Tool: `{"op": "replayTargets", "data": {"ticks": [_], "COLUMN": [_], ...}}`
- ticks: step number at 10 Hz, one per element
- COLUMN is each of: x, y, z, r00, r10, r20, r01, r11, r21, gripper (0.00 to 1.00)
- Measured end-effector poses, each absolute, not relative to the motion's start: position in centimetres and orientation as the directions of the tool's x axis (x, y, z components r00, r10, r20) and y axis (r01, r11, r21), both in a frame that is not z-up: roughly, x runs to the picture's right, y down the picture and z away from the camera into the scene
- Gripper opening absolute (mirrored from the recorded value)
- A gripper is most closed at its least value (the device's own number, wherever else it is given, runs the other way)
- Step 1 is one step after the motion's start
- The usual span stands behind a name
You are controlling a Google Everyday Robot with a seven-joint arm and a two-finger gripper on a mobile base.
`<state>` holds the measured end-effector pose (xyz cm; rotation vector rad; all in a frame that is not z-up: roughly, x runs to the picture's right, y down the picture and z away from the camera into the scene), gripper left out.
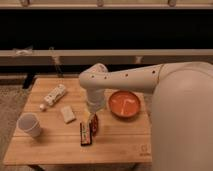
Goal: Place the white sponge in the ceramic cup
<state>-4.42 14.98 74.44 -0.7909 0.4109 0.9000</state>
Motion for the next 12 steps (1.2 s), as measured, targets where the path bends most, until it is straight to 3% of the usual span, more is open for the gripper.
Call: {"op": "replayTargets", "data": {"ticks": [8, 12], "x": [-4.8, -11.3], "y": [15.0, 13.6], "z": [74.5, 76.1], "r00": [0.584, 0.627], "r10": [0.535, 0.541], "r20": [-0.611, -0.56], "r01": [-0.812, -0.778], "r11": [0.381, 0.405], "r21": [-0.442, -0.48], "gripper": [0.8, 0.8]}}
